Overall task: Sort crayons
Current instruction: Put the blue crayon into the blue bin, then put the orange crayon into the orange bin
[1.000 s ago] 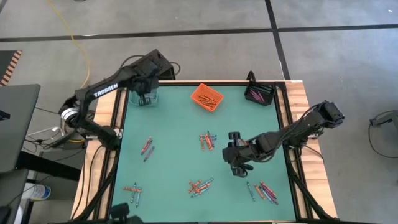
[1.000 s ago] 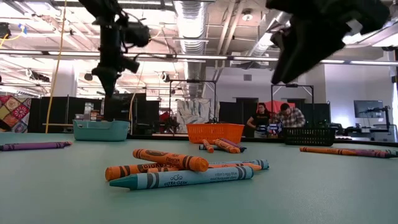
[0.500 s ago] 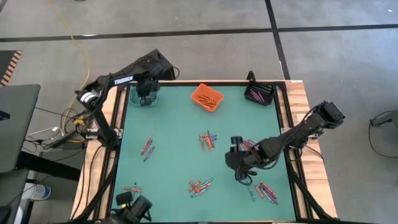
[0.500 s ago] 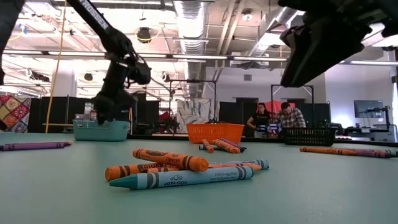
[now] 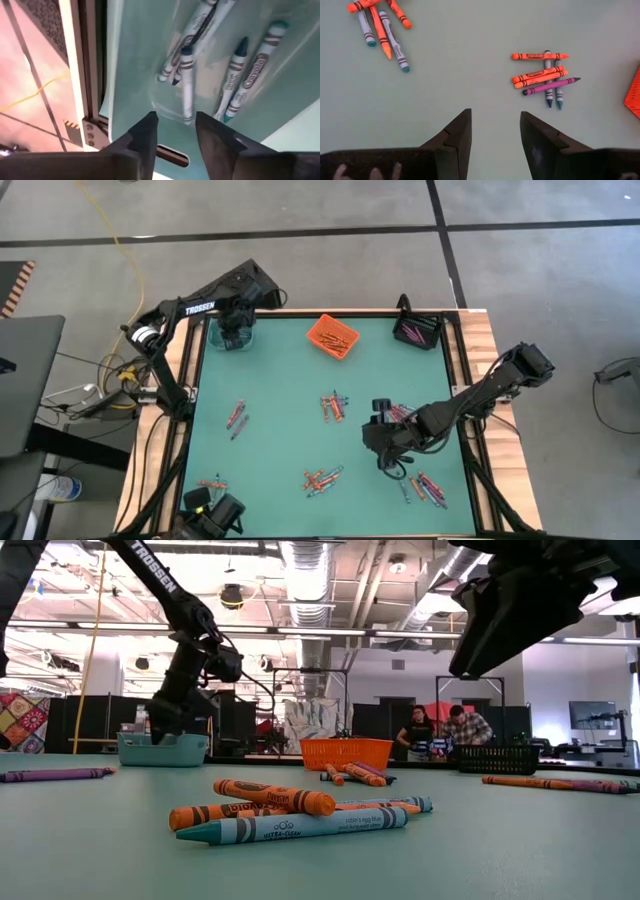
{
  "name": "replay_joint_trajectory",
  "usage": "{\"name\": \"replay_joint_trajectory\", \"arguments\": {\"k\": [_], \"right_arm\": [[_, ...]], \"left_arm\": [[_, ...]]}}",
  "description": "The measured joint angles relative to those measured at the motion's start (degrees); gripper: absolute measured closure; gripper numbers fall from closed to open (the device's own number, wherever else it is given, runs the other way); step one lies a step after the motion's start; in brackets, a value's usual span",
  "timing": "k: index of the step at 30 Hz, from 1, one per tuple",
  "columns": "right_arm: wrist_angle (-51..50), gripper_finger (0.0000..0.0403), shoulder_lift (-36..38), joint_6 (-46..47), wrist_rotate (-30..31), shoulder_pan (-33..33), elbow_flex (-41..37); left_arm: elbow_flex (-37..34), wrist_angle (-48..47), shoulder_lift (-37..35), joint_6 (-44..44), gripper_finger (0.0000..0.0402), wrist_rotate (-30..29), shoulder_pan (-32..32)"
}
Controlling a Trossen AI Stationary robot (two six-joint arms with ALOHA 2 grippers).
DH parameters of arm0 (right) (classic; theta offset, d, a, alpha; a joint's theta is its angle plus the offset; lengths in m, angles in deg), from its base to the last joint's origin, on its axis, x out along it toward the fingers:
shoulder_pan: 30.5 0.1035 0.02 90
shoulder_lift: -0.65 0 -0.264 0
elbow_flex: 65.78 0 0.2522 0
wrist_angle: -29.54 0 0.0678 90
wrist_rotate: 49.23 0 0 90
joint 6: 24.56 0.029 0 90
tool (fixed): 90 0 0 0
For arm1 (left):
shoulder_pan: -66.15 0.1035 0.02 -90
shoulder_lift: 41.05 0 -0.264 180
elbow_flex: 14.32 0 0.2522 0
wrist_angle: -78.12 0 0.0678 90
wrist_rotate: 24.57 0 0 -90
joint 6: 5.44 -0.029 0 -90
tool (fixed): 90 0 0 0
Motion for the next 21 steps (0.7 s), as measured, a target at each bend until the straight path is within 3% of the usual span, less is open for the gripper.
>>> {"name": "replay_joint_trajectory", "arguments": {"k": [11,21], "right_arm": [[0.0,0.0244,0.0,0.4,0.2,0.0,0.0],[-0.1,0.0244,0.0,0.4,0.2,0.0,0.0]], "left_arm": [[0.0,0.0,-2.7,2.2,0.0262,-1.7,-1.1],[0.0,0.1,-11.9,3.8,0.0263,-0.1,-5.4]]}}
